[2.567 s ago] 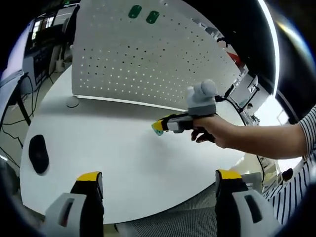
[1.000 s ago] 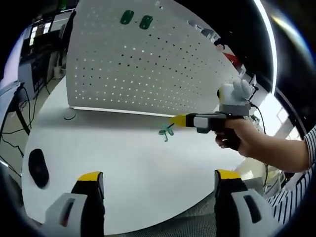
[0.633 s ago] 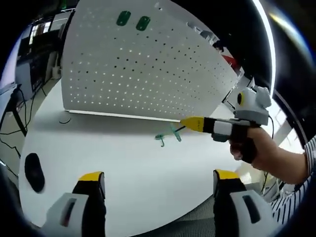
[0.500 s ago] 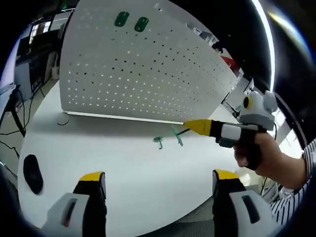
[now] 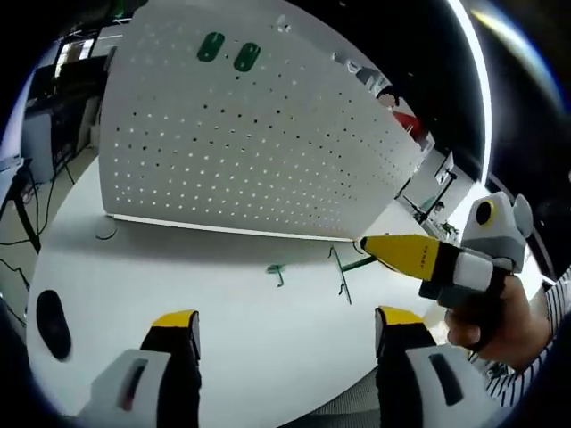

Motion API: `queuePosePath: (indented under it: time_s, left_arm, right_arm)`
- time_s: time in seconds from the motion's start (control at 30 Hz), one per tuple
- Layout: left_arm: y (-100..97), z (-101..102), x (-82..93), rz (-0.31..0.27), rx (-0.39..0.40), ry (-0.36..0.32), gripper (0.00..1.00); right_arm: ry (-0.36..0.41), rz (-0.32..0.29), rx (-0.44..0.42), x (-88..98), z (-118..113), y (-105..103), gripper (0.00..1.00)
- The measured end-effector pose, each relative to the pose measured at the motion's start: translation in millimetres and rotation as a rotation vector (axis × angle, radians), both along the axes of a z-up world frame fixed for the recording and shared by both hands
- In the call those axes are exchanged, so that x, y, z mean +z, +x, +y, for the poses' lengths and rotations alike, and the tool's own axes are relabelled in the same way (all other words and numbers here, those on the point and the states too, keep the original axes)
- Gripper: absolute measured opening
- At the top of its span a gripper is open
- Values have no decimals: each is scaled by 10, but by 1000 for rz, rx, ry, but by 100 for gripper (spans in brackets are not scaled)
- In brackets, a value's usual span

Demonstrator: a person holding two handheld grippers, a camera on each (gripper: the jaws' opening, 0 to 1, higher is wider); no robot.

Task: Insert the hook assembly into the mounting plate slot until the hook locks in place.

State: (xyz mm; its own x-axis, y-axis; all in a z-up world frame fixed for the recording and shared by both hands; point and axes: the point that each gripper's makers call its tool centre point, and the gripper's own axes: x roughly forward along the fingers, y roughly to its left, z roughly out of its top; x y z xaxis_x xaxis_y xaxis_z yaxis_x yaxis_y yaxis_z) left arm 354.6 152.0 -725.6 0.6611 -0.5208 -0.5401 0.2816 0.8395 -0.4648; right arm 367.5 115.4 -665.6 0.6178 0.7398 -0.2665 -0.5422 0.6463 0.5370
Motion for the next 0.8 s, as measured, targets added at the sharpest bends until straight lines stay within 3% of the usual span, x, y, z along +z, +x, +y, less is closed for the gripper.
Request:
queuePosePath:
  time_s: [0.37, 0.8]
  left_arm:
    - [15, -30, 206, -30, 24, -110, 65]
    - [-21, -97, 289, -53, 1, -141, 40]
  right_arm:
    - [28, -46, 21, 121, 126, -109, 0]
    - [14, -158, 31, 289, 180, -164, 0]
